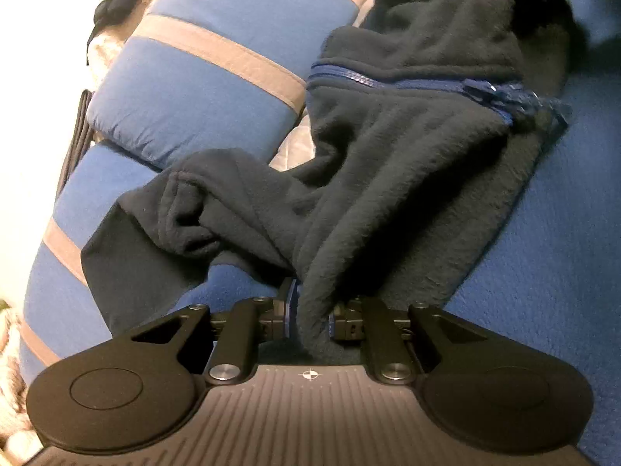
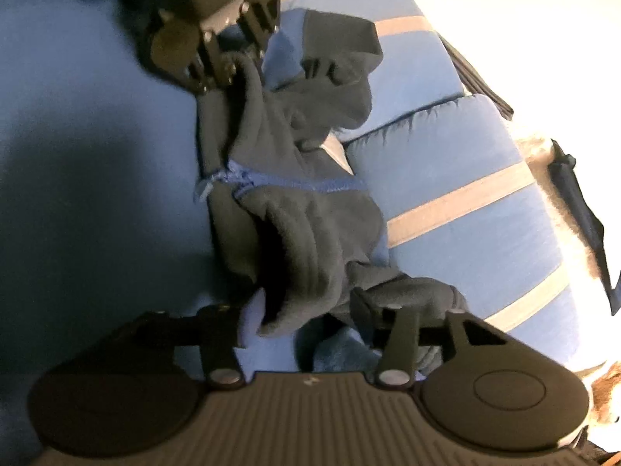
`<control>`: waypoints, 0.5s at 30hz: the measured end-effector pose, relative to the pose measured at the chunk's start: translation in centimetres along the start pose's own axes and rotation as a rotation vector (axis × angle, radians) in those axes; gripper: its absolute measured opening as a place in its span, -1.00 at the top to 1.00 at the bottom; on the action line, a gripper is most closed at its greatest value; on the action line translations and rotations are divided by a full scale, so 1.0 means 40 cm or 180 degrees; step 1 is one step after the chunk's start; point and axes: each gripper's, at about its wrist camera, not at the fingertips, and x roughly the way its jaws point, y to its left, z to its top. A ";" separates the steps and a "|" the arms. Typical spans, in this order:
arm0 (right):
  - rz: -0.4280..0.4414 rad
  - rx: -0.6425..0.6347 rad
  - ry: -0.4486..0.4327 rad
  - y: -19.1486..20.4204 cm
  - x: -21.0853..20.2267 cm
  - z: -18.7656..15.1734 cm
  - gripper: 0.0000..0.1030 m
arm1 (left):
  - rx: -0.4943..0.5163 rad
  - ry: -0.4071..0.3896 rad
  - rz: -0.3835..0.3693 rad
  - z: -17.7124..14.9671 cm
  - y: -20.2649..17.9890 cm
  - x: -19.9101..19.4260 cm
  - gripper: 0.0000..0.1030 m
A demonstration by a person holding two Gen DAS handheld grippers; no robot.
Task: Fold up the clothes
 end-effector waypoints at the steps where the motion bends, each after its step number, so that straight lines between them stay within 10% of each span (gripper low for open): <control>1: 0.0095 -0.0008 -0.0018 0.001 -0.006 -0.001 -0.59 | 0.0042 0.0006 0.0017 -0.001 -0.008 -0.001 0.69; 10: -0.0159 -0.0412 -0.0055 0.059 0.009 0.011 -0.71 | -0.0315 0.0065 -0.0153 0.003 0.044 0.016 0.68; 15: -0.0392 -0.0503 0.0048 0.072 0.036 0.025 -0.71 | -0.1259 0.0144 -0.0594 -0.027 0.139 0.022 0.65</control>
